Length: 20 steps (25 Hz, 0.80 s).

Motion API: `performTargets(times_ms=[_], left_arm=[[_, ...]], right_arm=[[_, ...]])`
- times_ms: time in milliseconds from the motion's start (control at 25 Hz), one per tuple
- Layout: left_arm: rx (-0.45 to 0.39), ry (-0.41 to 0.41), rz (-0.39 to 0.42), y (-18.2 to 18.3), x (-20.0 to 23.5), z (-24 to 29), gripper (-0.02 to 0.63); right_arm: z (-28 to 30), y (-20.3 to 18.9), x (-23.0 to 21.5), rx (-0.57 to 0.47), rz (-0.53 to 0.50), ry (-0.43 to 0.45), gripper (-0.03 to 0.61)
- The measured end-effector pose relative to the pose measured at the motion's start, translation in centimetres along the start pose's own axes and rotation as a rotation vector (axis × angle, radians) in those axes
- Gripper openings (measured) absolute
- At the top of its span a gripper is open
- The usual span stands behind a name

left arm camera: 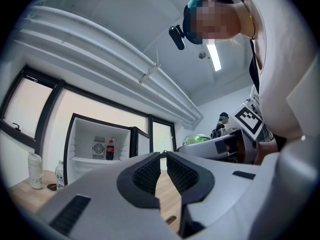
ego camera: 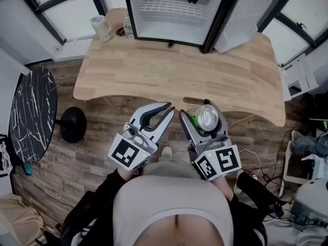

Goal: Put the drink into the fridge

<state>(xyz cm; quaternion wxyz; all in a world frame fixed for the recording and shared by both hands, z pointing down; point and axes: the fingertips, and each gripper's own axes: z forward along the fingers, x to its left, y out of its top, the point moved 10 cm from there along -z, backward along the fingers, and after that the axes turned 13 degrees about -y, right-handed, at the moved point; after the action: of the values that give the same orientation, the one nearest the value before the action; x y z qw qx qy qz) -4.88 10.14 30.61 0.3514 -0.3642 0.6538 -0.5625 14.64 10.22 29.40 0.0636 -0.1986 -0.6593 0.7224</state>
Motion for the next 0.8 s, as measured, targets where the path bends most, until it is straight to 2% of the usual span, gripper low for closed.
performTargets(times_ms=[240,520,800], left_arm=[[0.012,0.019,-0.013,-0.8,0.3,1.1,0.043],[0.011,0.029,-0.012,-0.9,0.2,1.1,0.043],[0.002,0.027,-0.013,-0.8,0.2,1.5,0.043]], right_arm=[[1.3,-0.3,-1.4,0.011,0.008,0.021,0.344],[1.5,-0.6,-0.9,0.021,0.028,0.056,0.345],[1.3,-0.5,-1.6,0.024,0.029,0.048,0.345]])
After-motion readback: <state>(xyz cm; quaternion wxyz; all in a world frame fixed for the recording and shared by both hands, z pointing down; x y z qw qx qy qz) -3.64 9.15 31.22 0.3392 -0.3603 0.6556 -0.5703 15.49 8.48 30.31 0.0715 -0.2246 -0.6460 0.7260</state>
